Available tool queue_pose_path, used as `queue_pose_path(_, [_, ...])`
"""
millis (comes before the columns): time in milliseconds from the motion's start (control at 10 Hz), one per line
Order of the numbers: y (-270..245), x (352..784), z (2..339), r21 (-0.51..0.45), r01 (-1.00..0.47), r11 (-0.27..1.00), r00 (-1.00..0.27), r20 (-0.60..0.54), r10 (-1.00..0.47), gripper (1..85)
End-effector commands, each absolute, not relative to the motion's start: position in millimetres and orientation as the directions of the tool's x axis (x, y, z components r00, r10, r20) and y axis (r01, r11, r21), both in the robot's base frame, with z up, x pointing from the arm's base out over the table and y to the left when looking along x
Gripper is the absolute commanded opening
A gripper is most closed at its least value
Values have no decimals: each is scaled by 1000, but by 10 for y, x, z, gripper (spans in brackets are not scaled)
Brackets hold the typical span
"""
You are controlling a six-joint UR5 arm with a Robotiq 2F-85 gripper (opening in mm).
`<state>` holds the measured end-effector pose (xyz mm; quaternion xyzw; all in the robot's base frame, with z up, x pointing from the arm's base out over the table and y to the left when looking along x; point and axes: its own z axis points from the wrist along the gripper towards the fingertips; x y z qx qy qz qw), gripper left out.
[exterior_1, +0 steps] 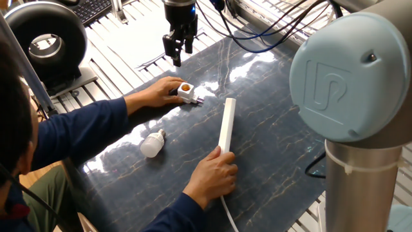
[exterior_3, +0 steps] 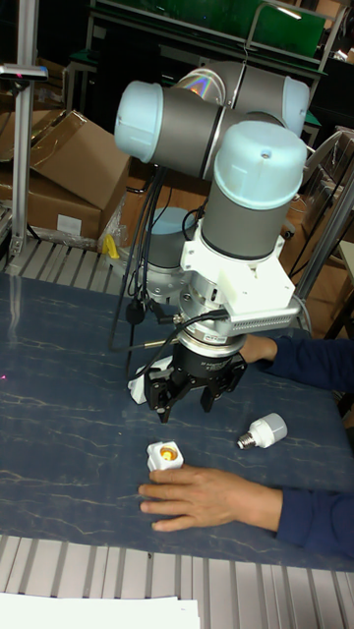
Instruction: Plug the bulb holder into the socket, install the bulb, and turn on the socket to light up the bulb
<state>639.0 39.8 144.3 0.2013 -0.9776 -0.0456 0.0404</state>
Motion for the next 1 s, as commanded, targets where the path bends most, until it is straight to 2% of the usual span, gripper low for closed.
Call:
queue_pose_path(0, [422, 6391, 1465, 115, -391, 913, -915, 58, -399, 620])
queue_pose_path(400, [379, 6384, 1464, 103, -388, 916, -916, 63, -395, 620])
queue_pose_path(700, [217, 6496, 1449, 26, -335, 942, -940, 49, -336, 617])
queue_pose_path(900, [225, 6597, 1445, 16, -292, 956, -956, 13, -293, 613])
